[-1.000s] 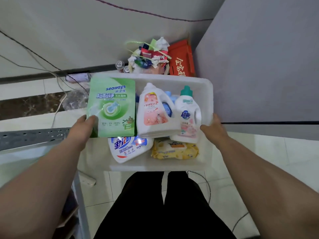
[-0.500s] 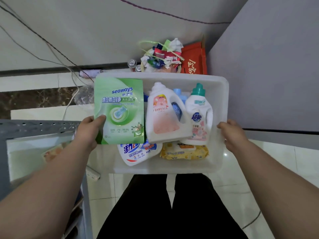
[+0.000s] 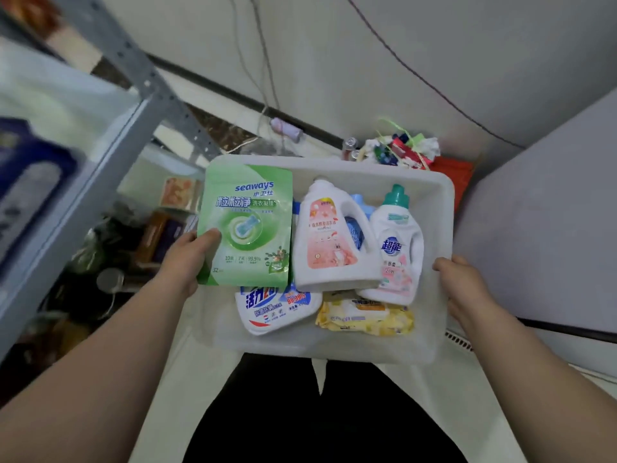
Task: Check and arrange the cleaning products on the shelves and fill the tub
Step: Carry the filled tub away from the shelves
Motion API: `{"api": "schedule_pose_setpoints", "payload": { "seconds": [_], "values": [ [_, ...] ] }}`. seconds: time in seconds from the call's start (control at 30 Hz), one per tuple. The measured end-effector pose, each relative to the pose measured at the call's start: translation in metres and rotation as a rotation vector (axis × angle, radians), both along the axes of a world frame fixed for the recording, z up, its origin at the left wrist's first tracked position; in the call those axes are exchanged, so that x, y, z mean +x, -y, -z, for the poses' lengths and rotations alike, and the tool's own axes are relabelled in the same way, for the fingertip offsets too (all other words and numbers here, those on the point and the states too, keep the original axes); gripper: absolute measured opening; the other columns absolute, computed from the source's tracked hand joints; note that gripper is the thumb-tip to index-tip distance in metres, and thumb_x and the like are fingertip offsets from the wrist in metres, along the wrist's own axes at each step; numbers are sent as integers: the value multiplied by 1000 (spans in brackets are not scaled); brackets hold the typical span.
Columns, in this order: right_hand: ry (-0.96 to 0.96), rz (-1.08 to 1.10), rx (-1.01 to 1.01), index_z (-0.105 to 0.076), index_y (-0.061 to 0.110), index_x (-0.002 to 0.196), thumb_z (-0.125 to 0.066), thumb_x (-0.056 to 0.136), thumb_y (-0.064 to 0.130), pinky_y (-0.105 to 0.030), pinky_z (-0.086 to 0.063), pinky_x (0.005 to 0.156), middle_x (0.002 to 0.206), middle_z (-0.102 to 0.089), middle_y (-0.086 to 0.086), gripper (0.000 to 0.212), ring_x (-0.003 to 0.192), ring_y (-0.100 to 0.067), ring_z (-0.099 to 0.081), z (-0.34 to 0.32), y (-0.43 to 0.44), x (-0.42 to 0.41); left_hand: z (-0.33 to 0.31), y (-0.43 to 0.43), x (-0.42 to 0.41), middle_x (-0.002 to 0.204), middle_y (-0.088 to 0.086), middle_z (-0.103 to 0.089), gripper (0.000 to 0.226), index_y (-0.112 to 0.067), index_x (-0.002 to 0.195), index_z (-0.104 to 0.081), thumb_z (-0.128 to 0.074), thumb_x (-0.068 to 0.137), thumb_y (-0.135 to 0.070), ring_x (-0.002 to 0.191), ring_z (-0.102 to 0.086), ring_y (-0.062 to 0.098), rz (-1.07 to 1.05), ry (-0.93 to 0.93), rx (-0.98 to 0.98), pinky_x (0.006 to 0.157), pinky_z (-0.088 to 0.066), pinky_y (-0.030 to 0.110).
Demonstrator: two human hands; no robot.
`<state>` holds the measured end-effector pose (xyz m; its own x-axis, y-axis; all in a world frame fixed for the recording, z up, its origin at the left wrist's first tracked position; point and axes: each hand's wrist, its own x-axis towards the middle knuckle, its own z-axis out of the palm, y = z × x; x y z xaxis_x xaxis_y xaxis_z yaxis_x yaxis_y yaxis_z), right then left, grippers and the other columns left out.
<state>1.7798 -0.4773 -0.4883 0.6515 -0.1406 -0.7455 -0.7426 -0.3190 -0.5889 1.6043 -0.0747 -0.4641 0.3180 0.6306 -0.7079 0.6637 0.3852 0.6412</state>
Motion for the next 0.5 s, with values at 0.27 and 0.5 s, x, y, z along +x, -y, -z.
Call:
{"api": "schedule_pose_setpoints", "payload": {
  "seconds": [0.27, 0.5],
  "values": [
    [54, -348, 12, -67, 16, 108, -53, 91, 7, -28, -45, 59, 92, -68, -11, 24, 68, -24, -60, -28, -38, -31, -26, 59, -174, 99, 12, -78, 15, -14, 106, -69, -60, 100, -23, 86, -74, 33, -281, 66, 35, 73, -60, 46],
    [69, -690, 9, -63, 14, 88, -51, 93, 3, -29, -45, 59, 84, -64, -10, 18, 67, -26, -59, -42, -109, -106, -33, 106, -332, 99, 10, -77, 10, -14, 98, -69, -63, 97, -21, 95, -72, 35, -622, 25, 65, 90, -57, 55]
  ]
}}
